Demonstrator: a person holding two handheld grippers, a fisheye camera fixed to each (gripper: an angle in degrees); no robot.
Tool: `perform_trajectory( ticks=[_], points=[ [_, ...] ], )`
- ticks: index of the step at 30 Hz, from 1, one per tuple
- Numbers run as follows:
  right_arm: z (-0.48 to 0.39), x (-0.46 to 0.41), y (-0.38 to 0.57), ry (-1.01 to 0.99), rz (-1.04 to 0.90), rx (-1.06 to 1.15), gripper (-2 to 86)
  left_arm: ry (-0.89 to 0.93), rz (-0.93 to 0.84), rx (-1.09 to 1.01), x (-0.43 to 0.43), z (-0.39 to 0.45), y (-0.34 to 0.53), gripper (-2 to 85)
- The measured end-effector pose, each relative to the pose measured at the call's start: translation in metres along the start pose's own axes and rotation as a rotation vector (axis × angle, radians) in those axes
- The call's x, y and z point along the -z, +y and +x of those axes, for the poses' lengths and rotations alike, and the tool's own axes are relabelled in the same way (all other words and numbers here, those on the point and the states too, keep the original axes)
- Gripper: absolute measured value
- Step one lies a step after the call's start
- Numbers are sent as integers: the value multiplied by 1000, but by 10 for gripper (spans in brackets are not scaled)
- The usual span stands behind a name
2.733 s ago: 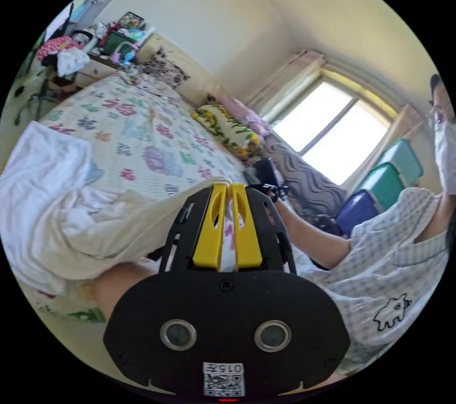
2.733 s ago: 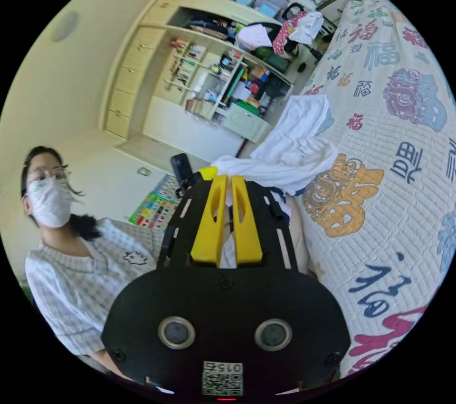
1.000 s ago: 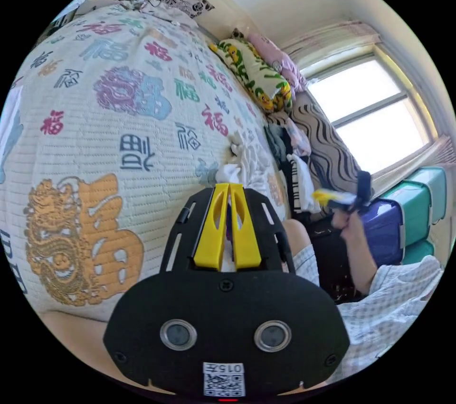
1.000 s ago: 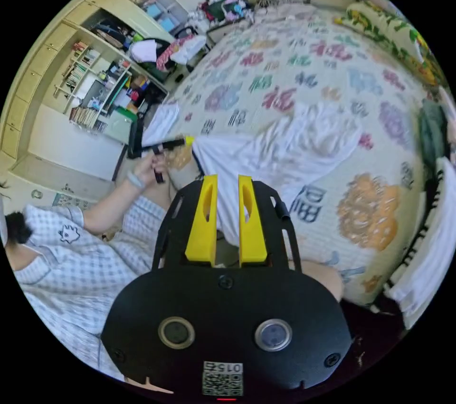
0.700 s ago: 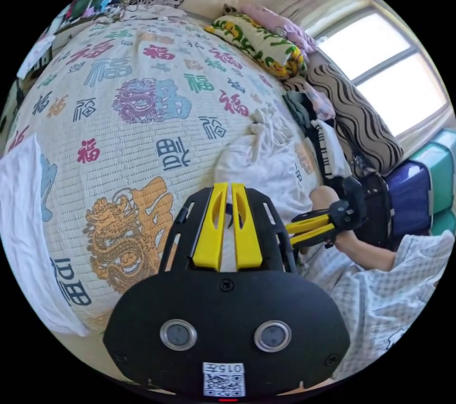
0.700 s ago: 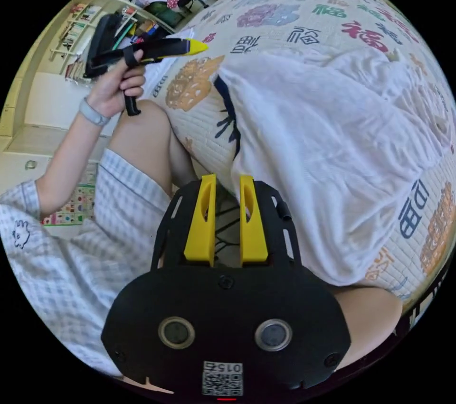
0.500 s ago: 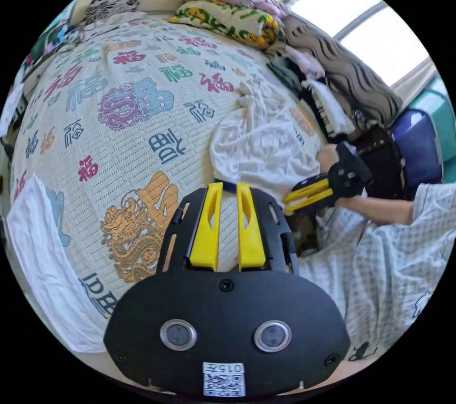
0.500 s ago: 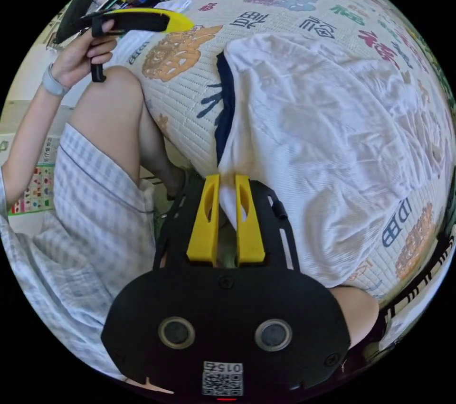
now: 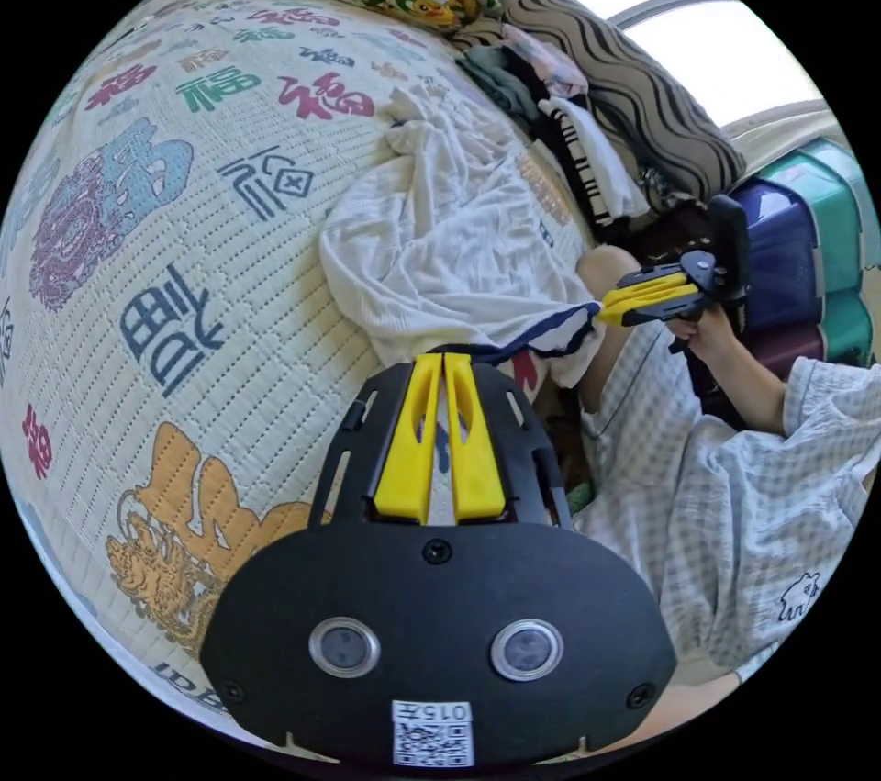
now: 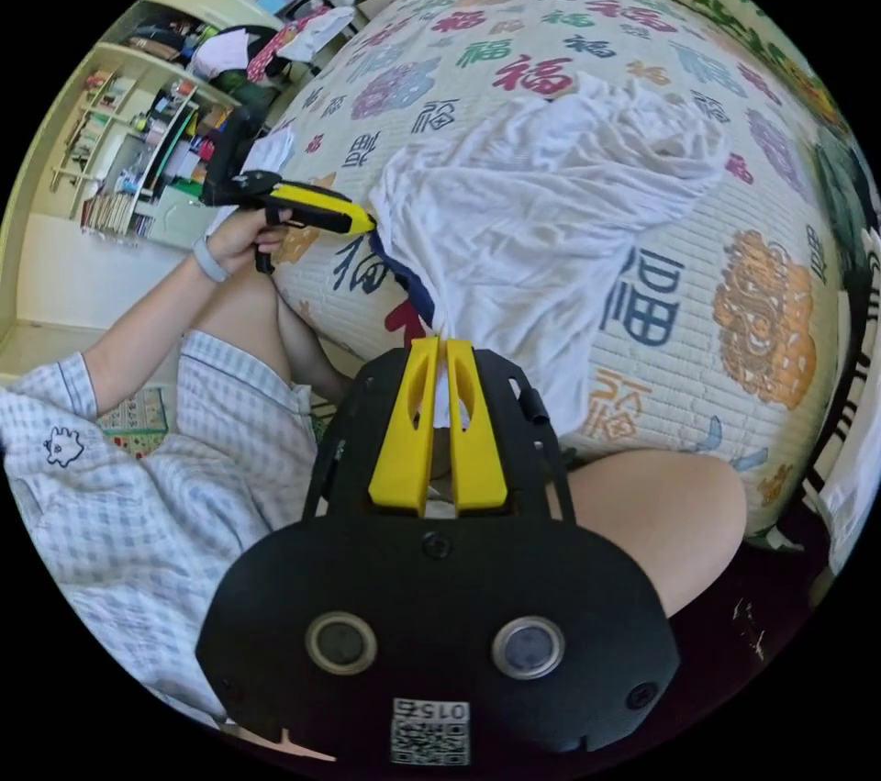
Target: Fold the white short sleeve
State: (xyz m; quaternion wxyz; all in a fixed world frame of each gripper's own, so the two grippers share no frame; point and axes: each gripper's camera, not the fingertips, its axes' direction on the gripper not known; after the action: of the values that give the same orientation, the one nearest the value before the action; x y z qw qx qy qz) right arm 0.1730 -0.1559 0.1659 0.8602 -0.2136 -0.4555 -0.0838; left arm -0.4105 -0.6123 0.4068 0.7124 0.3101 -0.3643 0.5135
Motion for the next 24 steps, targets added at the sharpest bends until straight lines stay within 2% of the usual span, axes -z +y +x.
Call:
perform_trajectory(
  ticks=[4,8,11,20,24],
  points=[
    [1,28,22,-45,73,-40,3,9,116,-11,41,12,11,-8],
    [-14,77,43,-97,216,-41,3,94,336,-27,109,34,30,-9],
    [-44,131,54,-24,330,34,2,166,526,-60,162,59,39,-9],
    [-159,295,126,249,624,302,1,45,864,-423,332,216,59,-9],
    [-204,348,163,279,700,409,-1,-24,962,-541,394,281,92,-9]
  ],
)
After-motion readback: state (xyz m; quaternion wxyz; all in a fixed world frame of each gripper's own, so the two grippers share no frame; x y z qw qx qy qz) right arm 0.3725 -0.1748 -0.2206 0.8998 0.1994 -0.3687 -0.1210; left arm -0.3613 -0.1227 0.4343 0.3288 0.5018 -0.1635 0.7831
